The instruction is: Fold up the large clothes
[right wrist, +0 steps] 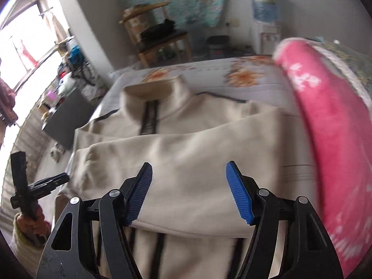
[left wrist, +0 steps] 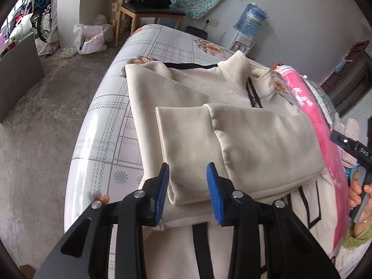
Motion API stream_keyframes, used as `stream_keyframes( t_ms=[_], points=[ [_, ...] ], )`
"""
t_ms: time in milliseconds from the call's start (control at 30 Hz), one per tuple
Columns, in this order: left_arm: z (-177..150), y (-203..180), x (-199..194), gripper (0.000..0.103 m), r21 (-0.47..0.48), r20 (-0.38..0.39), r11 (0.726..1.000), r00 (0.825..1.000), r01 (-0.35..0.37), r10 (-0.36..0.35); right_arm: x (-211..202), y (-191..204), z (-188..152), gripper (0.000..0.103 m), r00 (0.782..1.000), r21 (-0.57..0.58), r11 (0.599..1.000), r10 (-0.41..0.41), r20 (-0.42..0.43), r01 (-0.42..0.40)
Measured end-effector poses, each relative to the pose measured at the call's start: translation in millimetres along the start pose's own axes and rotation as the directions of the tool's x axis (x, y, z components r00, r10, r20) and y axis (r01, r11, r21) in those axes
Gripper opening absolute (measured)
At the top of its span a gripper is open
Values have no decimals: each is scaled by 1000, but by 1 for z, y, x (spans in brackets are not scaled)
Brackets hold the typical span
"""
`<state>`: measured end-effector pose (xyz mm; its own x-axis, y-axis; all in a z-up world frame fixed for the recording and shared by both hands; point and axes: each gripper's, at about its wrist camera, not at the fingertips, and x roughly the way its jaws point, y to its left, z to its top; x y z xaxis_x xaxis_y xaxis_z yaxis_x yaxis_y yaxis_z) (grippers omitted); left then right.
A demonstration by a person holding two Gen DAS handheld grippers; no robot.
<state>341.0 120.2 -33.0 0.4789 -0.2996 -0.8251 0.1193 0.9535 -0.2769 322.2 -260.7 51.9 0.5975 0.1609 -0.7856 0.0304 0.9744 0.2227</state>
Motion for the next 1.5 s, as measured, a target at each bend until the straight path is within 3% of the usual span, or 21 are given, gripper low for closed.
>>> stream_keyframes(
  t_ms=[133, 200, 400, 433, 467, 500, 733, 867, 900, 967, 1033, 1133, 1200, 1233, 1267, 1333, 1433, 1500],
  points=[
    [4, -1, 22, 33, -18, -13, 997, 997, -77, 77, 3, -73, 4, 63, 996, 150, 985, -92, -2, 91],
    [4, -7, 23, 33, -8, 4, 994, 994, -110, 110, 18, -93, 4, 60, 997, 208, 975, -75, -33, 80],
    [2, -15, 24, 13, 46, 30, 977, 978, -209, 207, 67, -117, 14, 42, 993, 296, 955, 25, -118, 11],
    [1, -16, 24, 10, 52, 35, 976, 977, -211, 210, 72, -116, 15, 31, 993, 298, 955, 43, -114, -7],
    [1, -18, 24, 9, 65, 41, 974, 976, -215, 213, 76, -116, 18, 12, 992, 297, 955, 55, -113, -19],
    [1, -21, 24, 8, 81, 50, 971, 974, -226, 223, 79, -116, 19, 3, 991, 295, 955, 67, -113, -31],
    [16, -46, -4, 7, 140, 169, 966, 967, -217, 192, 39, -116, 10, 2, 993, 305, 945, 103, 56, -115],
    [22, -42, 7, 7, 123, 126, 966, 969, -228, 213, 36, -124, 9, 0, 994, 325, 941, 69, 83, -93],
    [21, -36, 17, 7, 109, 88, 966, 970, -236, 227, 37, -131, 8, 0, 996, 348, 936, 32, 88, -61],
    [16, -18, 35, 7, 51, 16, 975, 976, -216, 215, 42, -151, 6, 0, 996, 415, 907, 35, 87, -68],
    [11, -11, 32, 7, 28, 41, 985, 985, -170, 169, 44, -166, 3, 0, 996, 456, 887, 42, 72, -71],
    [10, -10, 31, 7, 25, 50, 986, 986, -162, 161, 36, -158, 6, 5, 995, 403, 911, 68, 67, -89],
    [12, -11, 31, 7, 15, 61, 988, 986, -155, 154, 36, -141, 13, 28, 996, 342, 936, 72, 47, -83],
    [13, -11, 29, 7, 11, 74, 989, 986, -150, 149, 37, -132, 17, 47, 996, 312, 947, 74, 39, -83],
    [16, -12, 26, 7, 8, 92, 989, 985, -150, 149, 39, -122, 21, 52, 997, 280, 957, 64, 32, -70],
    [21, -14, 23, 7, 0, 122, 988, 980, -157, 155, 47, -106, 29, 52, 999, 223, 974, 34, 10, -35],
    [22, -15, 35, 7, 1, 68, 982, 980, -189, 189, 58, -95, 34, 52, 1000, 208, 978, -4, -11, 6],
    [18, -16, 38, 7, 24, 72, 979, 978, -200, 198, 54, -90, 31, 52, 1000, 192, 981, -15, -10, 16]
  ],
)
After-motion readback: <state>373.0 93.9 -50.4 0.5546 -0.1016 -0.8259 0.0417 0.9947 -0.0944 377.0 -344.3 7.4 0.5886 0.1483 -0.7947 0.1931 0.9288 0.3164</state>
